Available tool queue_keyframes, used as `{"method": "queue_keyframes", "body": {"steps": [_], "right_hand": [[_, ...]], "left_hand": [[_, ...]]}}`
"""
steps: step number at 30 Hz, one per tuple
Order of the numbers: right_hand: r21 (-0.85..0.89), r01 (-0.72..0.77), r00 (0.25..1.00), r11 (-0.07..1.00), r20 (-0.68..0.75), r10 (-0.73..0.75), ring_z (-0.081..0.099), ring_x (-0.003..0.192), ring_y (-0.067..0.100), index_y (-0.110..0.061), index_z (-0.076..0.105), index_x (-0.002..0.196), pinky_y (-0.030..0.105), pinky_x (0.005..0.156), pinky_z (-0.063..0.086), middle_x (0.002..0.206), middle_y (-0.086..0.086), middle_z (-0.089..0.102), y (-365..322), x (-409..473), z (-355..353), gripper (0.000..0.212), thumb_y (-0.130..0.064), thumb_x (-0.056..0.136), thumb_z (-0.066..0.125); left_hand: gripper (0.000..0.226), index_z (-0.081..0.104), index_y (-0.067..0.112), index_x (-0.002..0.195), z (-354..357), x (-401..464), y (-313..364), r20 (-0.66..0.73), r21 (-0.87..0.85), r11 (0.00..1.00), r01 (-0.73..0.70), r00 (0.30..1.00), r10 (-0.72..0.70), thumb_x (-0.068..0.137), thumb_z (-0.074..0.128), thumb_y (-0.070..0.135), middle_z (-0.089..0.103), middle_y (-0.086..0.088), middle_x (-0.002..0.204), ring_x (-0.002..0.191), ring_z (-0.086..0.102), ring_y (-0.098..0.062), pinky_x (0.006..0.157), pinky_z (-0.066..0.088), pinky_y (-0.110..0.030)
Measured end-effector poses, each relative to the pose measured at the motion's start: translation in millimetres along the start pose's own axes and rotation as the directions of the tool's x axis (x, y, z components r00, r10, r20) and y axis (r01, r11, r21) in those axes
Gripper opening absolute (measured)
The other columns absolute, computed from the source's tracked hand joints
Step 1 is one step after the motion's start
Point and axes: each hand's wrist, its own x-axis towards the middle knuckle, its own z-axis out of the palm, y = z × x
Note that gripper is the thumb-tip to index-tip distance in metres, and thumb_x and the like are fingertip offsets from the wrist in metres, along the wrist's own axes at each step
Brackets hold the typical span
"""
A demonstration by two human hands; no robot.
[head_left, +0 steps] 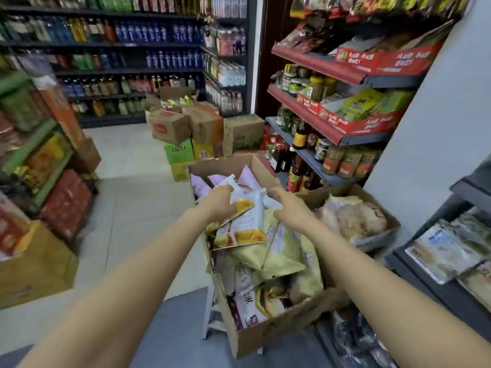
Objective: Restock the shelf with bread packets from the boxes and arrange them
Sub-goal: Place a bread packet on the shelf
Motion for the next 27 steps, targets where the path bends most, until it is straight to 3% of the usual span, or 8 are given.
{"method": "queue_keyframes", "body": {"steps": [4, 7, 11, 15, 17, 19, 23, 27], "right_hand": [[0.089, -0.149, 0.971, 0.985, 0.202, 0.129, 0.056, 0.107, 0.027, -0.015, 0.016, 0.149, 0.031, 0.082, 0.043, 0.132, 0.015, 0.052, 5, 30, 28, 0.073, -0.022, 0.090, 0.057], [0.103, -0.198, 0.960, 0.975, 0.222, 0.171, 0.051, 0.118, 0.032, -0.010, 0.006, 0.149, 0.034, 0.088, 0.044, 0.136, 0.015, 0.049, 8, 48, 48, 0.088, -0.031, 0.087, 0.063], [0.281, -0.344, 0.934, 0.896, 0.201, 0.295, 0.063, 0.095, 0.027, 0.001, 0.053, 0.118, 0.035, 0.075, 0.052, 0.109, 0.014, 0.064, 12, 63, 63, 0.053, -0.023, 0.075, 0.074], [0.538, -0.397, 0.917, 0.743, 0.202, 0.344, 0.047, 0.054, 0.016, 0.005, 0.066, 0.093, 0.022, 0.048, 0.037, 0.074, 0.015, 0.055, 19, 59, 59, 0.022, -0.007, 0.076, 0.071], [0.563, -0.349, 0.934, 0.750, 0.140, 0.329, 0.050, 0.056, 0.016, 0.006, 0.069, 0.071, 0.022, 0.052, 0.037, 0.065, 0.016, 0.062, 19, 51, 48, 0.010, -0.003, 0.077, 0.069], [0.570, -0.249, 0.954, 0.783, 0.005, 0.300, 0.040, 0.047, 0.011, -0.014, 0.051, 0.039, 0.022, 0.048, 0.029, 0.043, 0.001, 0.044, 17, 48, 34, 0.046, -0.001, 0.080, 0.066], [0.510, -0.064, 0.855, 0.858, -0.415, 0.311, 0.045, 0.065, 0.015, -0.005, 0.062, 0.066, 0.026, 0.063, 0.033, 0.064, 0.002, 0.052, 14, 31, -13, 0.021, -0.010, 0.087, 0.063], [0.352, 0.093, 0.674, 0.931, -0.710, 0.202, 0.051, 0.071, 0.021, -0.015, 0.045, 0.066, 0.030, 0.060, 0.034, 0.071, 0.006, 0.055, 18, -12, -78, 0.028, -0.013, 0.092, 0.056]], "left_hand": [[0.082, 0.021, 0.007, 0.146, 22, 21, -16, 0.099, 0.040, 0.993, 0.113, 0.988, -0.117, 0.079, 0.066, 0.024, 0.026, -0.016, 0.149, 0.139, 0.027, -0.033, 0.108, 0.032, -0.041], [0.098, 0.008, 0.015, 0.150, 42, 35, -25, 0.139, -0.021, 0.984, 0.176, 0.975, -0.171, 0.075, 0.071, 0.028, 0.017, -0.015, 0.152, 0.142, 0.016, -0.036, 0.110, 0.029, -0.052], [0.067, 0.028, 0.018, 0.140, 47, 44, -24, 0.036, -0.005, 0.994, 0.106, 0.994, -0.105, 0.082, 0.061, 0.013, 0.045, -0.018, 0.127, 0.115, 0.049, -0.039, 0.089, 0.046, -0.046], [0.044, 0.037, 0.012, 0.128, 28, 43, -21, -0.177, -0.015, 0.999, 0.052, 0.983, -0.054, 0.091, 0.053, 0.030, 0.061, -0.014, 0.108, 0.100, 0.058, -0.036, 0.067, 0.042, -0.037], [0.041, 0.035, 0.011, 0.126, 15, 39, -13, -0.264, -0.022, 0.998, 0.050, 0.963, -0.055, 0.094, 0.047, 0.034, 0.063, -0.016, 0.100, 0.092, 0.059, -0.038, 0.063, 0.039, -0.035], [0.038, 0.034, 0.008, 0.124, 1, 36, -2, -0.339, -0.049, 0.999, 0.012, 0.940, -0.028, 0.095, 0.046, 0.030, 0.062, -0.015, 0.088, 0.084, 0.060, -0.038, 0.060, 0.038, -0.034], [0.044, 0.031, 0.004, 0.125, -26, 36, 38, -0.372, -0.173, 0.981, -0.088, 0.928, 0.017, 0.092, 0.050, 0.026, 0.052, -0.009, 0.075, 0.071, 0.053, -0.035, 0.053, 0.032, -0.033], [0.038, 0.036, 0.002, 0.115, -47, 41, 100, -0.243, -0.334, 0.926, -0.172, 0.966, 0.092, 0.091, 0.052, 0.027, 0.048, -0.007, 0.074, 0.077, 0.054, -0.033, 0.056, 0.033, -0.034]]}}
